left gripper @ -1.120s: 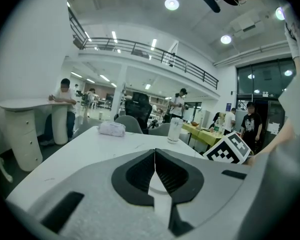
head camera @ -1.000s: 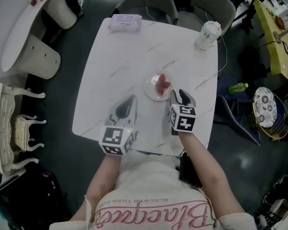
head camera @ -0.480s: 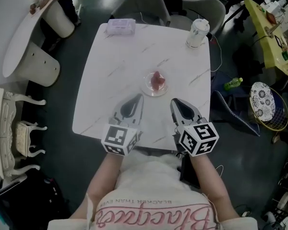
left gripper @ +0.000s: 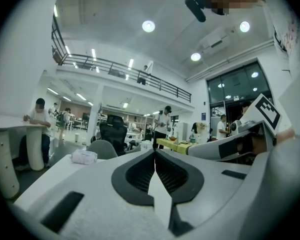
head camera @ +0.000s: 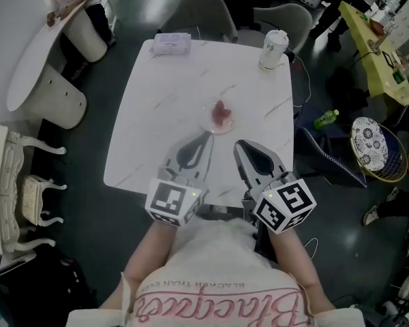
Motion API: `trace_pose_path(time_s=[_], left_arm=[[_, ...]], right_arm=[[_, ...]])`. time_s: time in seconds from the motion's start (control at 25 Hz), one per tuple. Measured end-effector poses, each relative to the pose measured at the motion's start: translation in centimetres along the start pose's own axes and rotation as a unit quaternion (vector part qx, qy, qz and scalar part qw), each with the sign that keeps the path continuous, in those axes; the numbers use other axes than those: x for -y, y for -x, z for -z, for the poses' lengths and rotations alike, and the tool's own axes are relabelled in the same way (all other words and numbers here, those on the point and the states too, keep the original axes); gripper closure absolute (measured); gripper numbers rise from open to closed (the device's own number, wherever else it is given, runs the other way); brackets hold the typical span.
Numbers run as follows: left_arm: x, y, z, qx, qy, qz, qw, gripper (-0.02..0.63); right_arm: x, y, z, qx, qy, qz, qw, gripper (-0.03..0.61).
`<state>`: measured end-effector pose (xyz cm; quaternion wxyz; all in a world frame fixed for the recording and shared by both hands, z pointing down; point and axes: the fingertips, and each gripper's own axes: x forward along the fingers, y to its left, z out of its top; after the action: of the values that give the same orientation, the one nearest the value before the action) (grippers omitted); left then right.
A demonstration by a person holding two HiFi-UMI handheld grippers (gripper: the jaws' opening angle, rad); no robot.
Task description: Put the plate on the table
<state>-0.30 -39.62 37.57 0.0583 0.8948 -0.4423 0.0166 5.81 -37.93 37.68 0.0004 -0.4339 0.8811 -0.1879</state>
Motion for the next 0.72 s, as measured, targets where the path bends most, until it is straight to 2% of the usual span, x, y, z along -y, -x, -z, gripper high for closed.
trace_pose_path(time_s=[0.2, 0.4, 0.72], left_arm=[[0.6, 0.4, -1.2, 0.016, -0.011, -0.001, 0.9998, 0.609], [0.9, 0.5, -1.9, 0.024, -0.012, -0.003, 0.9996, 0.609], [1.4, 0.2, -2.5, 0.030, -0.023, 0.004, 0.9993, 0.609]], right_arm=[[-1.0, 0.5, -1.3, 0.027, 0.020, -0.006, 0.999, 0.565], [-1.4, 0.6, -1.7, 0.031, 0.055, 0.003, 0.998, 0.566], [-1.3, 0.9, -2.2, 0.040, 0.074, 0.012, 0.996, 0.571]])
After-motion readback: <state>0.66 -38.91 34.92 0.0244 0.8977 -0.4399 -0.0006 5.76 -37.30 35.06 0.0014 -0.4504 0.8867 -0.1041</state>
